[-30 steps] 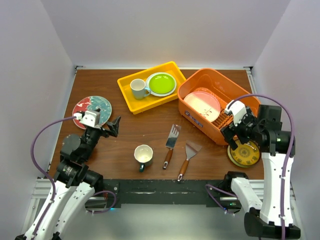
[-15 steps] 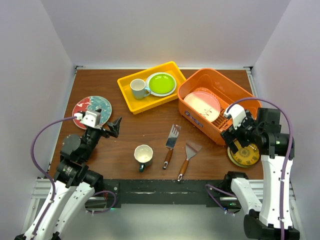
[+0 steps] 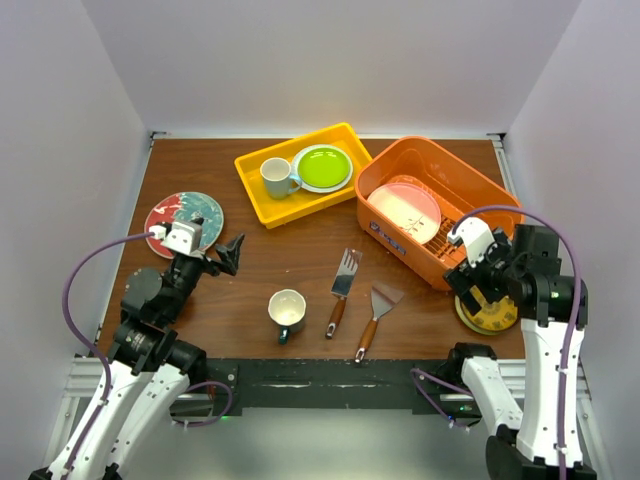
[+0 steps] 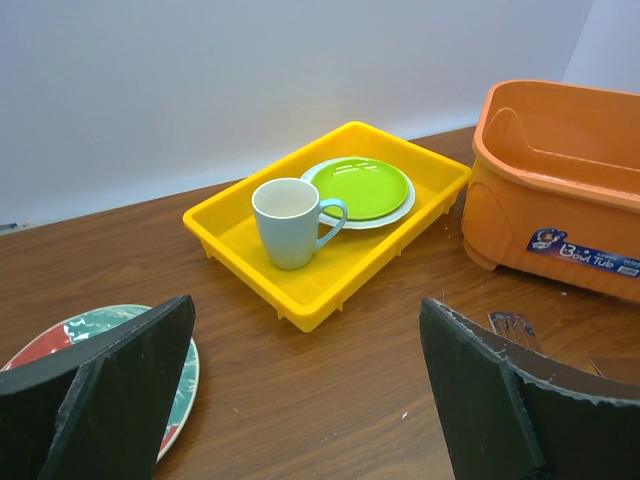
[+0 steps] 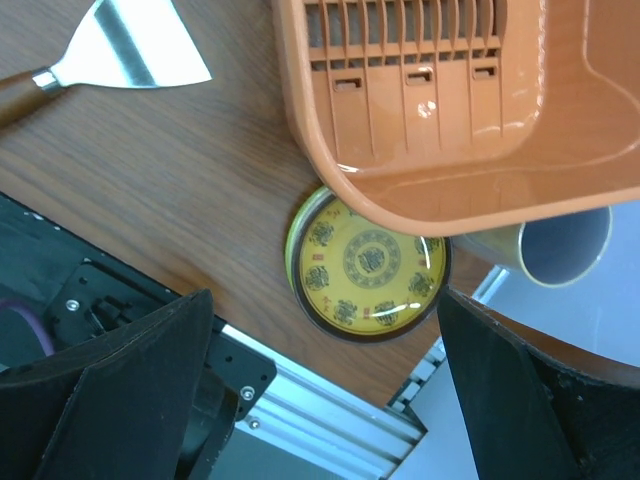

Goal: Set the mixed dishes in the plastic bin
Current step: Pick up the plate from the corner of the board.

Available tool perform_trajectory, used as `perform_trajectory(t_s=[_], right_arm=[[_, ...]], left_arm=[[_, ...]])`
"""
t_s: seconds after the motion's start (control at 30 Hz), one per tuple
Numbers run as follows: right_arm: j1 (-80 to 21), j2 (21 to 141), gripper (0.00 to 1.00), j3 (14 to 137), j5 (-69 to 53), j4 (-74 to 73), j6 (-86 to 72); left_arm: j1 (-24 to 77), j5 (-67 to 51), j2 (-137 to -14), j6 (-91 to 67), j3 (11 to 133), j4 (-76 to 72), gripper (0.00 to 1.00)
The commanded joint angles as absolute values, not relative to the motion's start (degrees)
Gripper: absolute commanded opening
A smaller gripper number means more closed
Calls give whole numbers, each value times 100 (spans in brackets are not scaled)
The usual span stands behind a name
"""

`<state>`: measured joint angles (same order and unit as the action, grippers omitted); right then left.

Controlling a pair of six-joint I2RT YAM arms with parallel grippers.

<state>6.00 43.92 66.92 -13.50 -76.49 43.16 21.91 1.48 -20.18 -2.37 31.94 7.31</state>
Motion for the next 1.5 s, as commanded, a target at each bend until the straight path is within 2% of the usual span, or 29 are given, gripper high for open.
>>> perform_trajectory(t_s=[0.0,0.63,0.9,1.13,1.3,1.47], right_arm=[[598,4351,99,6636,-941,-7603,4403],[1001,4333,99,6039,-9,-7014,4526],[2055,4544,99,5573,-166,-6741,5228],[3812,5035,98,5555,-1019,-6837,6239],[4271,5396,97,5309,-1266,-6671,6425],[4605,5703,97,4835,-1072,-5898,6389]], left_arm=[[2224,97,-2057,-281,3146,466,100],[2250,123,-2048,-281,3120,466,100],[2294,141,-2048,-290,3120,466,100],[2320,114,-2057,-281,3120,457,100],[2320,114,-2092,-281,3120,457,100],[2320,123,-2109,-272,3120,466,100]])
